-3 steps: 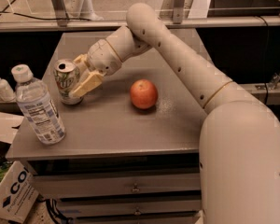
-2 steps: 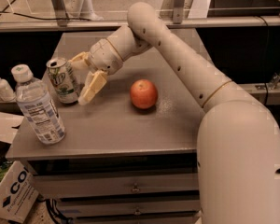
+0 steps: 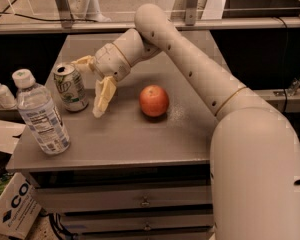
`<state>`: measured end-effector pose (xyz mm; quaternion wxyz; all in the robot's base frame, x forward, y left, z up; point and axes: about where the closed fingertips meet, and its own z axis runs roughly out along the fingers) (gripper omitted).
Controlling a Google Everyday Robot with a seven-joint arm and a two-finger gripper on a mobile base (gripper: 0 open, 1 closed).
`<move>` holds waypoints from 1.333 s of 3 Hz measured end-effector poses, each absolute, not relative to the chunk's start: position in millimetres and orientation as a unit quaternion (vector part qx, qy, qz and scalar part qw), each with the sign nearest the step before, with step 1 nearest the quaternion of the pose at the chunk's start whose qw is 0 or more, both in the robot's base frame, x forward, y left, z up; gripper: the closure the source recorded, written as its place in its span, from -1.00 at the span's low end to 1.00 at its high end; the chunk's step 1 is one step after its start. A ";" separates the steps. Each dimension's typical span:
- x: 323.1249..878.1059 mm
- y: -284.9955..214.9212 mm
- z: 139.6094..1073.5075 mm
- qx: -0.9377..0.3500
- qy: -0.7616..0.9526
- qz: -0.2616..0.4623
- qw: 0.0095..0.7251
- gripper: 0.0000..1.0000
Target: Move 7up can near blue plastic bottle
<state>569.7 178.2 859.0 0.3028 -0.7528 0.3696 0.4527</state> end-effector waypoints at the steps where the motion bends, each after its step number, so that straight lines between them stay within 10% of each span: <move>1: 571.3 174.2 860.4 -0.748 0.375 0.454 0.306 -1.00; 4: 534.8 146.5 860.5 -0.729 0.389 0.482 0.292 -1.00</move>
Offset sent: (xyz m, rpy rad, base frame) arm -0.0049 -0.0388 0.0031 -0.0035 0.0493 -0.0746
